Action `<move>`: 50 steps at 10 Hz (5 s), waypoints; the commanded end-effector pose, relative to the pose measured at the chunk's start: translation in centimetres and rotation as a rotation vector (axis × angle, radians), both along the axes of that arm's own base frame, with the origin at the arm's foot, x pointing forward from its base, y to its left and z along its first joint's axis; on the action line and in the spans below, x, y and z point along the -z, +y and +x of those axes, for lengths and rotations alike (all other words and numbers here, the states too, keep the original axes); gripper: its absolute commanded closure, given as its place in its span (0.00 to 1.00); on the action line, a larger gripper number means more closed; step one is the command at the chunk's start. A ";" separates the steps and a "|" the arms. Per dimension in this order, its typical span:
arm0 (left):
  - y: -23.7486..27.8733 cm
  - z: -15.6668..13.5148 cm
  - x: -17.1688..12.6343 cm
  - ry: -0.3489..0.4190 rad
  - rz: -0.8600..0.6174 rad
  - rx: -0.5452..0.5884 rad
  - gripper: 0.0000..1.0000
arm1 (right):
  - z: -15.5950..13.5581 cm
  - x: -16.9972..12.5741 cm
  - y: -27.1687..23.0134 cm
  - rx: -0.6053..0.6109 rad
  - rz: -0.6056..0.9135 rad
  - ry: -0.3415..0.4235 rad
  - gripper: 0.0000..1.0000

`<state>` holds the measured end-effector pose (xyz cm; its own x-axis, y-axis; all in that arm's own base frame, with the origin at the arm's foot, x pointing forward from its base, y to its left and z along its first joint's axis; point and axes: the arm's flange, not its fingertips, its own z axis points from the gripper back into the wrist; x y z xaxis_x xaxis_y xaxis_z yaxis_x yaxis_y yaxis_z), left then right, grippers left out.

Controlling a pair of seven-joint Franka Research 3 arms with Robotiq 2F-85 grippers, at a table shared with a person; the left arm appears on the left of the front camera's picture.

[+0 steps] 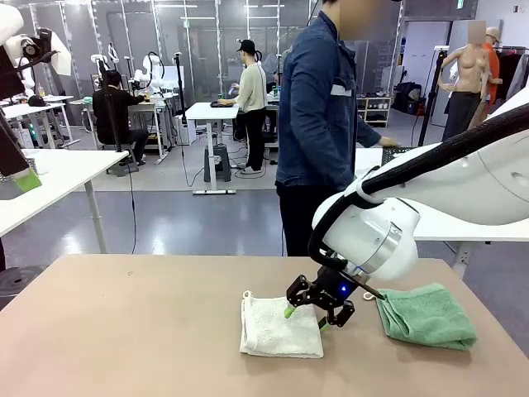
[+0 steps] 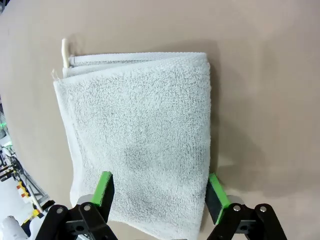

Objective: Fold the towels and place them in the basket.
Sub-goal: Stack the folded Towel with hook on the right side of the table.

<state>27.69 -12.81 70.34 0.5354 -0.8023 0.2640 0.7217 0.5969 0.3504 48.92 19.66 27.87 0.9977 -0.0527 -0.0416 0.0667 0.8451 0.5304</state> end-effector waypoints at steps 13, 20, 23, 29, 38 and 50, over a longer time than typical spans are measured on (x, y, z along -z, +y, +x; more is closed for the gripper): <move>0.0 0.0 -0.1 -0.018 0.013 -0.015 0.00 | -3.5 0.1 0.3 0.091 0.018 -0.049 1.00; 0.0 0.0 -0.1 -0.018 0.013 -0.015 0.00 | -2.5 0.2 0.4 0.067 0.026 -0.023 0.91; 0.0 0.0 -0.1 -0.018 0.013 -0.015 0.00 | -4.6 -7.7 -0.7 -0.022 -0.075 -0.133 0.91; 0.0 0.0 -0.1 -0.018 0.013 -0.015 0.00 | -5.2 -16.7 -7.3 -0.183 -0.278 -0.315 0.91; 0.0 0.0 -0.1 -0.018 0.013 -0.015 0.00 | -2.8 -16.5 -19.2 -0.202 -0.320 -0.301 0.91; 0.0 0.0 -0.1 -0.018 0.013 -0.015 0.00 | -1.9 -12.4 -22.9 -0.063 -0.593 -0.128 0.00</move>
